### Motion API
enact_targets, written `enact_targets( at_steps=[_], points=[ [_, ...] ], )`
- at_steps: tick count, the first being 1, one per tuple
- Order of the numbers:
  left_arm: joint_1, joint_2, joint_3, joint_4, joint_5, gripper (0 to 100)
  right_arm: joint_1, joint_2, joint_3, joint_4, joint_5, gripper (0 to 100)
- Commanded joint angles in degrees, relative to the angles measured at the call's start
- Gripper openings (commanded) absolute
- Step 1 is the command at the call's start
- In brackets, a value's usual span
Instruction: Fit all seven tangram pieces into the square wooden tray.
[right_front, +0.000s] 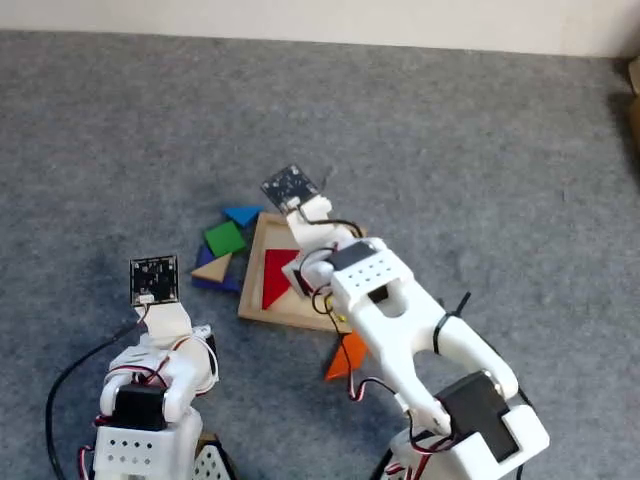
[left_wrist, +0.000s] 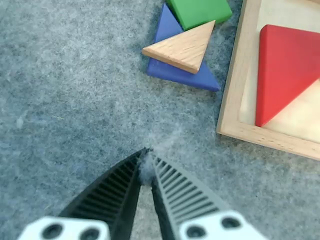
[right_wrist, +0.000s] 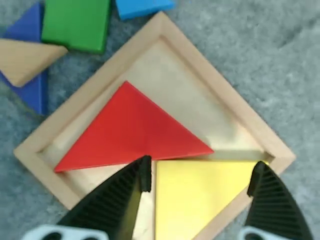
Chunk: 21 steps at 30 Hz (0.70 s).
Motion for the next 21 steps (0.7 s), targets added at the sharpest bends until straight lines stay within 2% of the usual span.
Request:
enact_targets(
  at_steps=[1,11,16,21],
  points=[
    [-0.4,-0.2,1.1,0.3,-0.4,1,0.8,2.7,-9.1,6.1,1.2,30.3],
    [-0.4,-0.2,1.1,0.3,-0.4,1,0.8,19.2,-36.4,31.8,16.2,30.3],
    [-0.4,-0.2,1.1,0.3,-0.4,1,0.8,22.5,-43.7,36.9,25.8,30.3],
    [-0.4,-0.2,1.1,0.3,-0.4,1,0.8,26.1,-44.8,37.5,35.5,30.3]
  ],
)
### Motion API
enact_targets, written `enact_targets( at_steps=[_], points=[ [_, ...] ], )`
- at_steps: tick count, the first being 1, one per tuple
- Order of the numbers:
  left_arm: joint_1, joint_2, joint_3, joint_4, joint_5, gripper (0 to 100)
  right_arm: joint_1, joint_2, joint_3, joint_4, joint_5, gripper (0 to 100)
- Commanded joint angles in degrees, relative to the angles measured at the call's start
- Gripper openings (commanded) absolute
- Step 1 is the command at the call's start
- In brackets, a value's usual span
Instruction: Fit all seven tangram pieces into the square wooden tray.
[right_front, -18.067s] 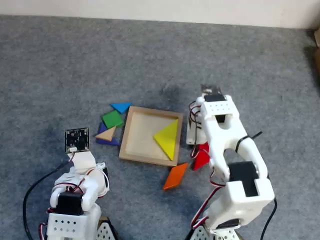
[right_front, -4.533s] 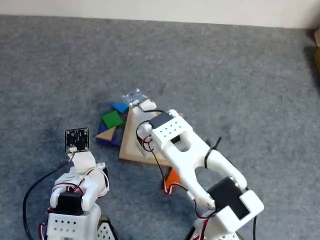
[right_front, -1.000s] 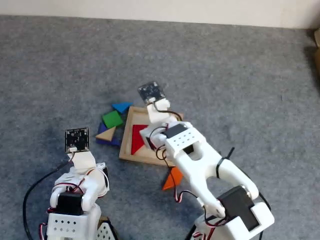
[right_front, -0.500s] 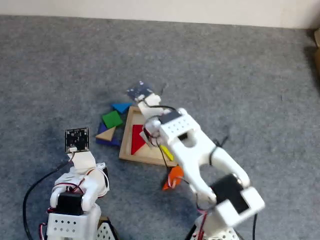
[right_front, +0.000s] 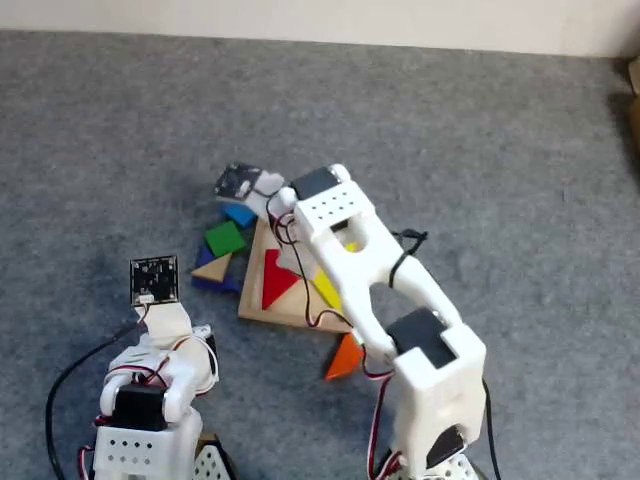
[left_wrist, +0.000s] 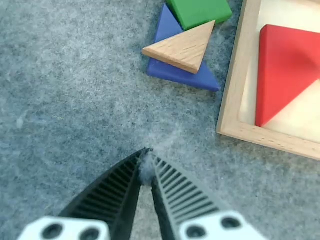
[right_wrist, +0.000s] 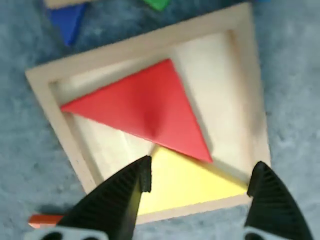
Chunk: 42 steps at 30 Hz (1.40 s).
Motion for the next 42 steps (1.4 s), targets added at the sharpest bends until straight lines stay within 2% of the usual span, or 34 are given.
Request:
enact_targets(
  at_steps=[1,11,17,38,42],
  points=[
    [-0.4,-0.2,1.1,0.3,-0.4,1,0.8,1.3,-3.6,0.7,6.4,30.3],
    [-0.4,-0.2,1.1,0.3,-0.4,1,0.6,5.8,-3.6,0.0,14.7,30.3],
    [-0.4,-0.2,1.1,0.3,-0.4,1,0.6,5.8,-3.3,-3.4,14.4,30.3],
    [-0.4,-0.2,1.1,0.3,-0.4,1,-2.2,5.7,-3.6,-1.8,14.2,30.0],
    [-0.4,-0.2,1.1,0.3,-0.4,1,-2.3,6.0,-3.2,-7.3,14.2,29.5]
  ],
)
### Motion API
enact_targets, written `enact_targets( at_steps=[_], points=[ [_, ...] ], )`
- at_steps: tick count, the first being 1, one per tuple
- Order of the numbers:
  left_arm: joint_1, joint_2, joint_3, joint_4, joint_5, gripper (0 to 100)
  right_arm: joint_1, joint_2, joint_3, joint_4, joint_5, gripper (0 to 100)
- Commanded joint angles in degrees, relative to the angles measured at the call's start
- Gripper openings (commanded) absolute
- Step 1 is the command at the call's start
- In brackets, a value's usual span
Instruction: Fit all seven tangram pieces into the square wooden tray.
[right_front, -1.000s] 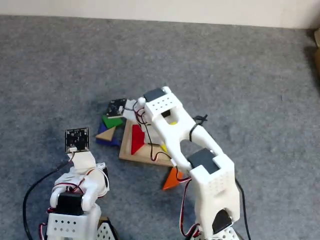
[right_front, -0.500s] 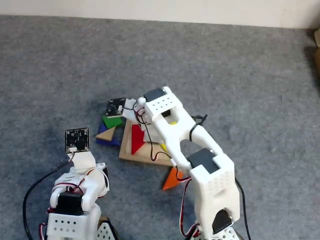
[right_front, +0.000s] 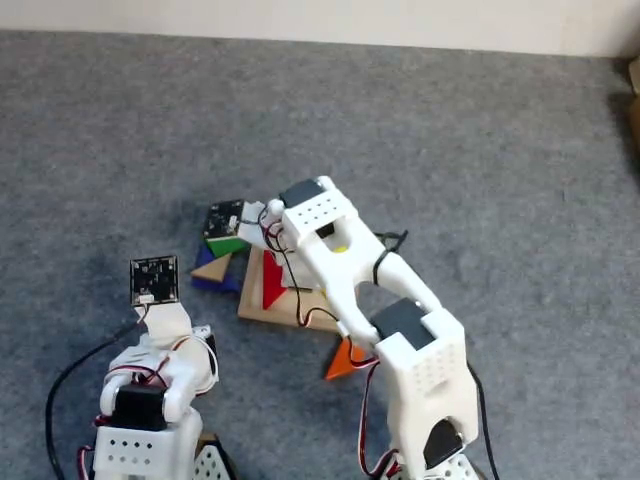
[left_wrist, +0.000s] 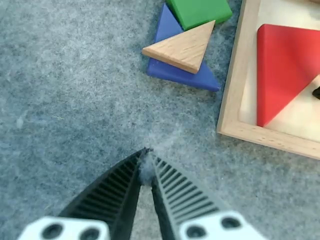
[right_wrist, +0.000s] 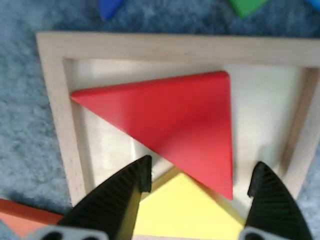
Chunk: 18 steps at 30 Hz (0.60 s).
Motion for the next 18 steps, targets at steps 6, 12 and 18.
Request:
enact_targets(
  at_steps=[6,12,18],
  points=[
    [-0.4,-0.2,1.1,0.3,-0.4,1,-0.8,2.9,-3.5,-5.7,0.4,15.0],
    [-0.4,-0.2,1.1,0.3,-0.4,1,-0.7,-0.2,-3.6,-5.7,0.5,3.2],
    [-0.4,-0.2,1.1,0.3,-0.4,1,-0.8,-5.2,-3.4,-5.3,0.6,0.4]
  ],
)
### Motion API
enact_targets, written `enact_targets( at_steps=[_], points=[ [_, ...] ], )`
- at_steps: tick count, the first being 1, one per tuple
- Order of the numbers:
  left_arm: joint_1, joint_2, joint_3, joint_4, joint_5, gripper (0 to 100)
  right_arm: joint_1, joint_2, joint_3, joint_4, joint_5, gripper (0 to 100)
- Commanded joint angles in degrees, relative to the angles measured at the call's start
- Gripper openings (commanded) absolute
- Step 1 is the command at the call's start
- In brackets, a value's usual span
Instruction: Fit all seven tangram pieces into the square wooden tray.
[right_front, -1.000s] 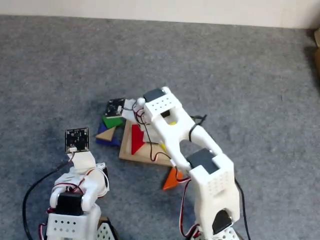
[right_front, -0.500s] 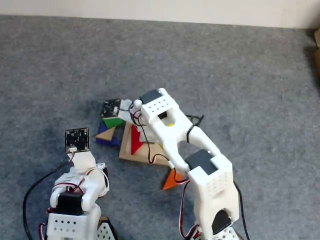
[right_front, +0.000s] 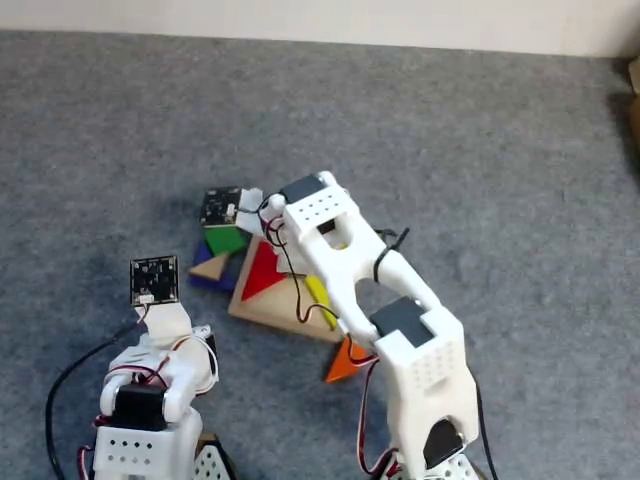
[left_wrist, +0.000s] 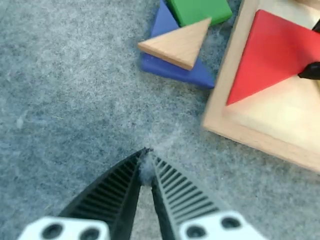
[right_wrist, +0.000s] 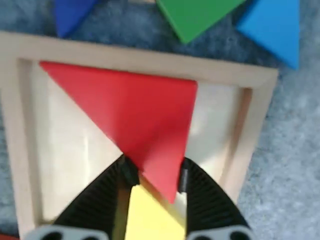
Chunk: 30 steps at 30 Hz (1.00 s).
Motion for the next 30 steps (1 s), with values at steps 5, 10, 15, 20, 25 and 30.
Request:
enact_targets(
  at_steps=[5,10,15,20,25,30],
  points=[
    [-0.4,-0.2,1.1,0.3,-0.4,1,-1.2,-7.3,-0.7,-0.4,0.4,0.4],
    [-0.4,-0.2,1.1,0.3,-0.4,1,-1.3,-8.9,-1.0,1.8,0.4,0.4],
    [-0.4,-0.2,1.1,0.3,-0.4,1,-1.4,-9.9,-1.1,4.4,0.6,0.4],
    [-0.4,-0.2,1.1,0.3,-0.4,1,-1.7,-10.1,-1.1,4.2,0.4,0.4],
    [-0.4,-0.2,1.1,0.3,-0.4,1,-3.6,-9.9,-2.0,4.4,0.4,0.4],
    [-0.4,-0.2,1.1,0.3,-0.4,1,-5.1,-9.8,-3.3,4.4,0.4,0.4]
  ],
)
